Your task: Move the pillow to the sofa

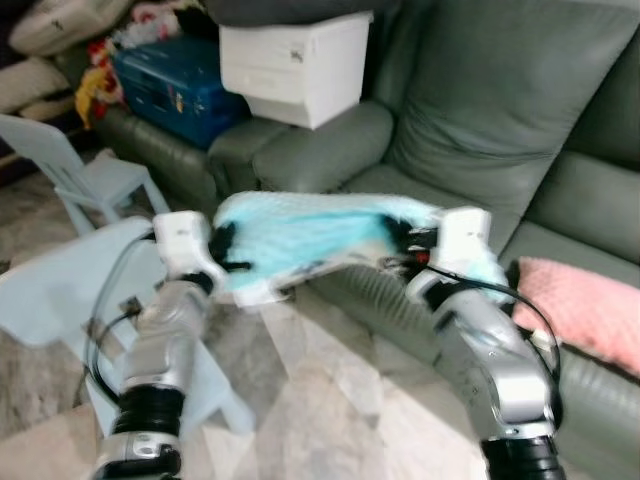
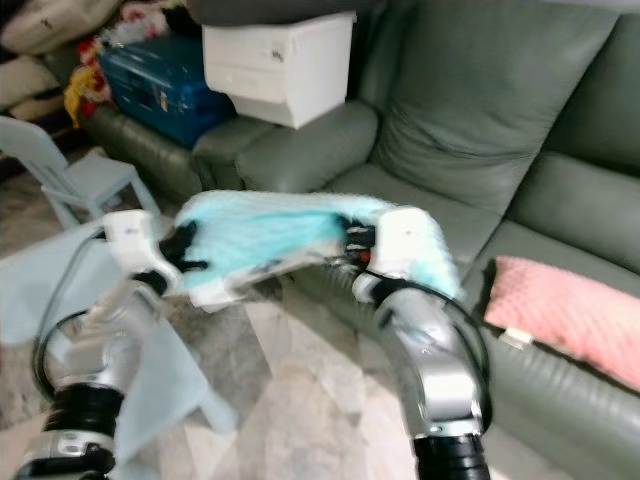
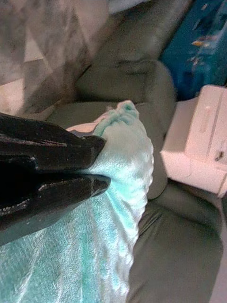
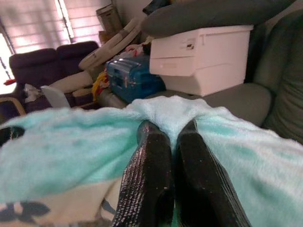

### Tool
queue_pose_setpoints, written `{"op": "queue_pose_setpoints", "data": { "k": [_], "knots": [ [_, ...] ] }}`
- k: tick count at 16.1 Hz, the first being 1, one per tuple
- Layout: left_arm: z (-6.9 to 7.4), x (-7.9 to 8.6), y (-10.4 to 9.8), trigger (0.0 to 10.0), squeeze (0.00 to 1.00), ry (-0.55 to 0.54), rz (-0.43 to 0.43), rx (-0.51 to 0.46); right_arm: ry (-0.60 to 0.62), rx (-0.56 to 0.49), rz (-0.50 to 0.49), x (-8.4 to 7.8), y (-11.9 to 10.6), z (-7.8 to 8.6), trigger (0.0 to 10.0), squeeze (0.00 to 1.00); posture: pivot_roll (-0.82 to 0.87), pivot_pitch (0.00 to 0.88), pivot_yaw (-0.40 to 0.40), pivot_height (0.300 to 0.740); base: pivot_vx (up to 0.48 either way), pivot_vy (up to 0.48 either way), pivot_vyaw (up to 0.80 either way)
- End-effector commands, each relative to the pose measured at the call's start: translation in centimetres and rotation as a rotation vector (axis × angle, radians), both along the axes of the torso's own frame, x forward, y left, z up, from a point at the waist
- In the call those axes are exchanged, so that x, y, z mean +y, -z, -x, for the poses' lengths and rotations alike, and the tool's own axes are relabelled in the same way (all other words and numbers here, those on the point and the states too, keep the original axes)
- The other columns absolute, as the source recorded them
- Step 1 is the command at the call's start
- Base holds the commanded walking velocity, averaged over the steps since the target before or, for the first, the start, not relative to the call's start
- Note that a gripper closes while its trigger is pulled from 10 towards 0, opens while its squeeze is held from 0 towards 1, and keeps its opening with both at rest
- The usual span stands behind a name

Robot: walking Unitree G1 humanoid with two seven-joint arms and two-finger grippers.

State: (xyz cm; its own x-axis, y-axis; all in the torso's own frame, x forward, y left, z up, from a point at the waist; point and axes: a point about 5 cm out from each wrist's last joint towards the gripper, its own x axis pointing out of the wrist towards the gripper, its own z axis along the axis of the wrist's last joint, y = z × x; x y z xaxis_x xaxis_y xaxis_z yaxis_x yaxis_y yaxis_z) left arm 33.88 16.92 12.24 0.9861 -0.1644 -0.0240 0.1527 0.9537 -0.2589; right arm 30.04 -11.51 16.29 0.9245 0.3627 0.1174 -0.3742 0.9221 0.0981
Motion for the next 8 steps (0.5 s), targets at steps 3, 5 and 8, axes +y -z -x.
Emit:
{"op": "queue_pose_setpoints", "data": {
  "k": [3,5,8],
  "knots": [
    [-0.25,-0.84,-0.55,10.0,0.00,0.026,0.007,-0.016,0.036,-0.034,-0.005,-0.93,-0.85,-0.02,10.0,0.00,-0.21,0.000,0.063,0.740,0.458,0.000,0.00],
    [-0.24,-0.86,-0.57,10.0,0.00,0.029,0.008,-0.016,0.036,-0.032,-0.004,-0.89,-0.84,-0.03,10.0,0.00,-0.21,0.000,0.064,0.740,0.469,0.000,0.00],
    [-0.19,-0.98,-0.52,10.0,0.00,0.031,0.010,-0.015,0.035,-0.031,-0.004,-0.85,-0.83,0.00,10.0,0.00,-0.21,0.000,0.063,0.740,0.469,0.000,-0.52]
  ]
}}
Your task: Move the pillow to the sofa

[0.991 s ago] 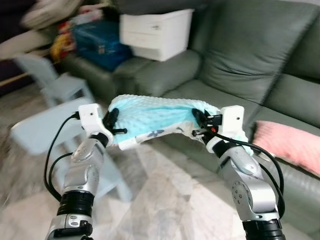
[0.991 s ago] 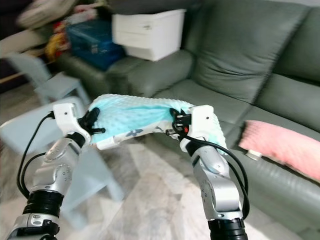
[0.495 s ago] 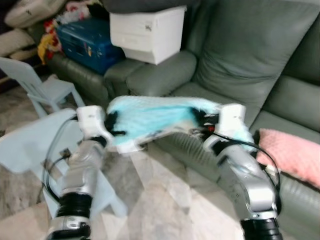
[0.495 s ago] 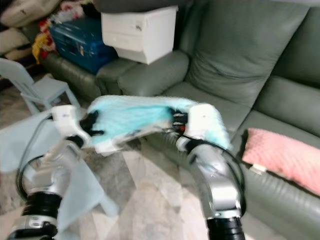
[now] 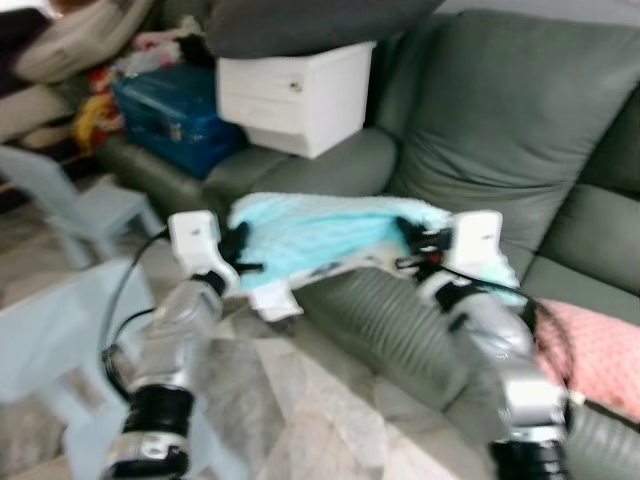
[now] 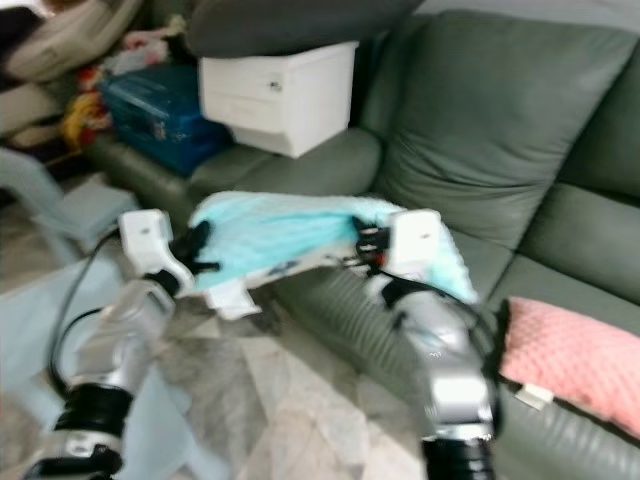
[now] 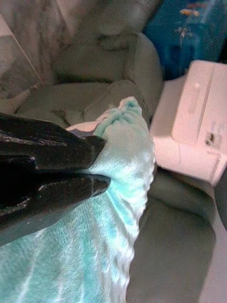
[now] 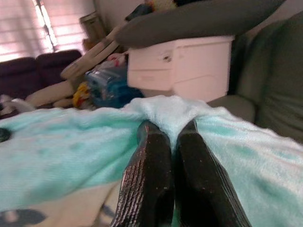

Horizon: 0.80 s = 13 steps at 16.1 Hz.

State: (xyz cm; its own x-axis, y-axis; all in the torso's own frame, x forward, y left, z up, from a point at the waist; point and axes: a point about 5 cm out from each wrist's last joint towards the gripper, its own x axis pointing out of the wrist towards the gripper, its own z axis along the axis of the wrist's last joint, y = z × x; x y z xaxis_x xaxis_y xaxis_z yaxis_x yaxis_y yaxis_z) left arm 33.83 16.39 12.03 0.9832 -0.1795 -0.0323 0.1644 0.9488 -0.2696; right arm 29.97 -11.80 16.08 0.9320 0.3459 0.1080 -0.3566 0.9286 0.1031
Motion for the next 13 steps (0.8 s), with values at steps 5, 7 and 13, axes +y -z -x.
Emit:
{"op": "queue_pose_setpoints", "data": {
  "k": [5,7,13],
  "knots": [
    [-0.18,-0.57,-0.68,10.0,0.00,0.019,0.007,-0.021,0.016,-0.039,-0.002,-0.54,-1.00,-0.02,10.0,0.00,-0.21,0.000,0.063,0.740,0.469,0.000,-0.61],
    [-0.19,-0.61,-0.68,10.0,0.00,0.021,0.010,-0.021,0.014,-0.038,-0.003,-0.51,-0.98,0.00,10.0,0.00,-0.21,0.000,0.063,0.740,0.469,0.000,-0.77],
    [-0.20,-0.62,-0.56,10.0,0.00,0.001,0.014,-0.009,0.010,-0.036,-0.008,-0.52,-0.90,0.01,10.0,0.00,-0.21,0.000,0.061,0.740,0.299,0.000,-0.64]
  ]
}}
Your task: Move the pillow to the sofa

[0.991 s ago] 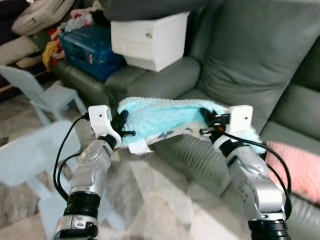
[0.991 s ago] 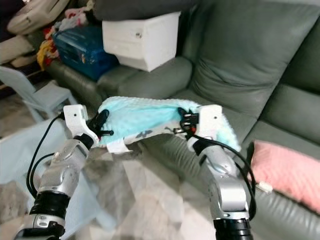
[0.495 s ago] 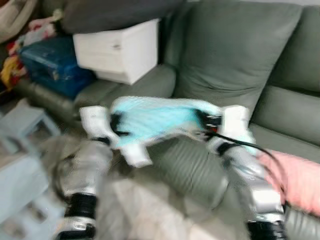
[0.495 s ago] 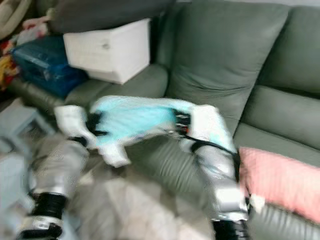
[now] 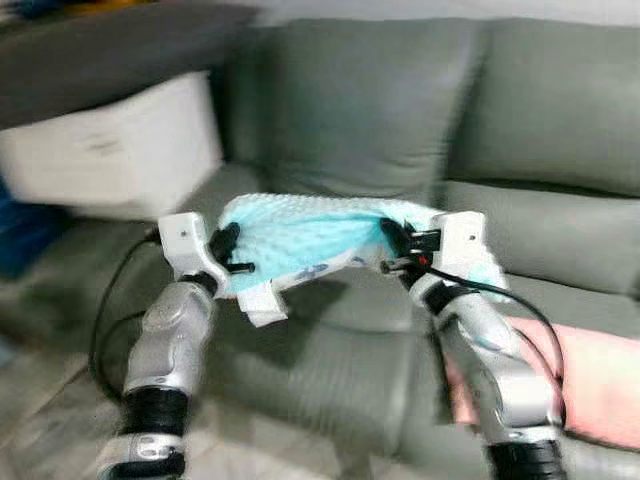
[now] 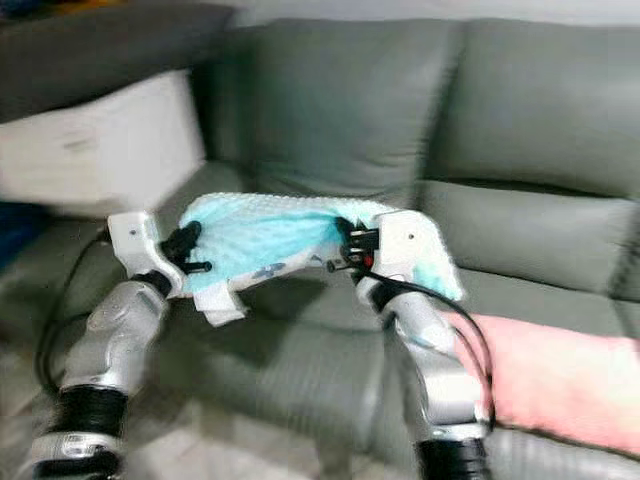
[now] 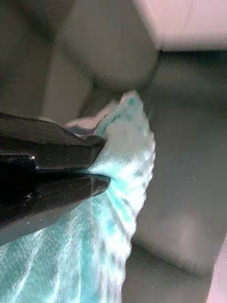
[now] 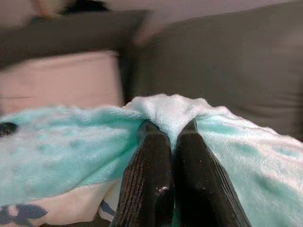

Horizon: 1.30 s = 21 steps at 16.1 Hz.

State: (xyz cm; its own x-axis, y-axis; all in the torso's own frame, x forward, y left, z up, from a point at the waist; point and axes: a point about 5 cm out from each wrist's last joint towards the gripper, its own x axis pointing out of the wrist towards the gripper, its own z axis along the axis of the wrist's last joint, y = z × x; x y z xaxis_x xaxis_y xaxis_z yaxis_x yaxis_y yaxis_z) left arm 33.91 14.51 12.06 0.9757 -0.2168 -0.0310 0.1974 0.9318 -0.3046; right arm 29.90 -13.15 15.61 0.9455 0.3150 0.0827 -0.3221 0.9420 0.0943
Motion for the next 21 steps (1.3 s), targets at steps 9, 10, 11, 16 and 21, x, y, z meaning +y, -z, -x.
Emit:
{"op": "queue_pose_setpoints", "data": {
  "k": [9,10,11,16,21],
  "knots": [
    [-0.24,0.95,-0.64,10.0,0.00,-0.006,-0.030,-0.014,-0.028,-0.066,-0.020,0.84,-1.50,-0.05,10.0,0.00,-0.21,0.000,0.062,0.740,0.000,0.208,0.00],
    [-0.23,0.93,-0.61,10.0,0.00,-0.002,-0.035,-0.012,-0.027,-0.066,-0.019,0.83,-1.50,-0.04,10.0,0.00,-0.21,0.000,0.062,0.740,0.000,0.480,0.00],
    [-0.23,0.91,-0.62,10.0,0.00,0.002,-0.046,-0.016,-0.027,-0.066,-0.018,0.83,-1.51,-0.04,10.0,0.00,-0.21,0.000,0.062,0.740,0.000,0.480,0.00],
    [-0.03,0.79,-0.17,10.0,0.00,0.009,-0.064,0.004,-0.023,-0.064,-0.018,0.76,-1.45,0.05,10.0,0.00,-0.21,0.000,0.063,0.740,0.000,0.480,0.00],
    [0.21,0.76,0.09,10.0,0.00,0.018,-0.082,0.008,-0.012,-0.059,-0.021,0.76,-1.33,0.12,10.0,0.00,-0.21,0.000,0.064,0.740,0.000,0.480,0.00]
  ]
}}
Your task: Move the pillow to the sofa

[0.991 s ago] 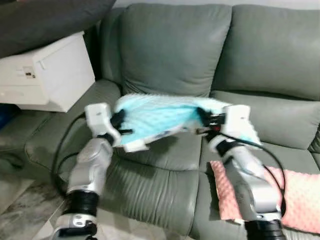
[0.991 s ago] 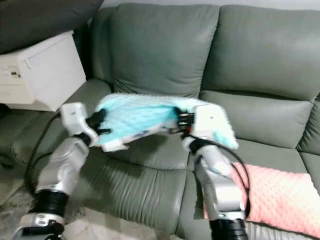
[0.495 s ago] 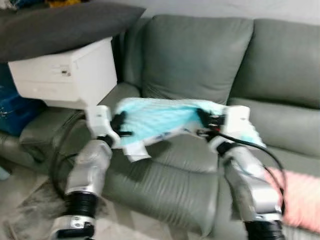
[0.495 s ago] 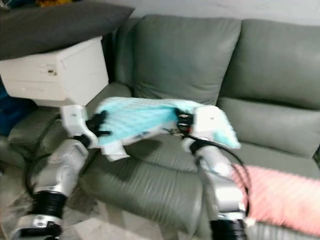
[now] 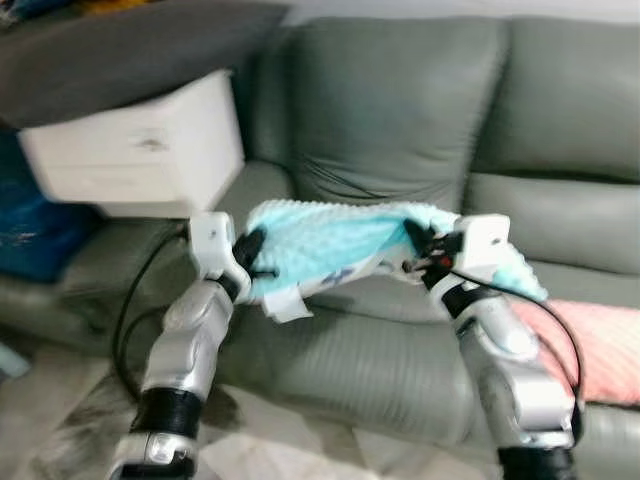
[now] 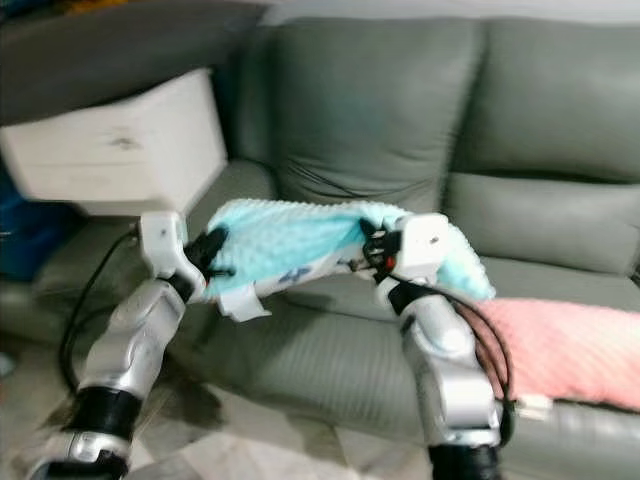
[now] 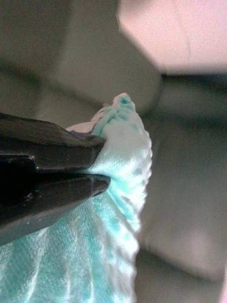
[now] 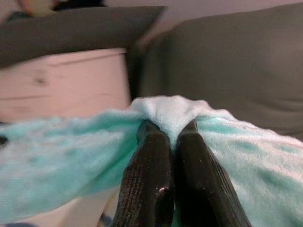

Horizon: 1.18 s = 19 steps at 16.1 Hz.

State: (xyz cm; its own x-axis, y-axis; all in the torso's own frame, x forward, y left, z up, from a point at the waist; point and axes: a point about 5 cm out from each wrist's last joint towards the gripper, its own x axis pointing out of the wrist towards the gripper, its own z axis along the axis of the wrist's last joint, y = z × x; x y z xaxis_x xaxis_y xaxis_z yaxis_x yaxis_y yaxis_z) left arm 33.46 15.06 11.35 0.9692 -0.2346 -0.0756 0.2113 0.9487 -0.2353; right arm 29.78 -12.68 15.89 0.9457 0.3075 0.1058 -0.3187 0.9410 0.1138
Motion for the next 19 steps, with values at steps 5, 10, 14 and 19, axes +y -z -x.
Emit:
{"op": "queue_pose_setpoints", "data": {
  "k": [5,10,14,19],
  "knots": [
    [-0.21,-0.13,-0.69,10.0,0.00,-0.011,-0.014,-0.038,-0.009,-0.035,0.000,0.25,-0.90,0.02,10.0,0.00,-0.21,0.000,0.064,0.740,0.000,0.096,0.00],
    [-0.34,-0.26,-0.99,10.0,0.00,-0.017,-0.029,-0.062,-0.006,-0.029,0.003,0.30,-0.83,0.01,10.0,0.00,-0.21,0.000,0.066,0.740,0.000,0.000,-0.59],
    [-0.27,-0.32,-0.84,10.0,0.00,-0.011,-0.029,-0.059,-0.007,-0.029,0.002,0.28,-0.86,0.03,10.0,0.00,-0.21,0.000,0.064,0.740,0.000,0.000,-0.79],
    [-0.09,-0.32,-0.98,10.0,0.00,0.014,0.016,-0.072,-0.012,-0.035,0.003,0.29,-0.91,0.08,10.0,0.00,-0.21,0.000,0.062,0.740,0.067,0.000,-0.24]
  ]
}}
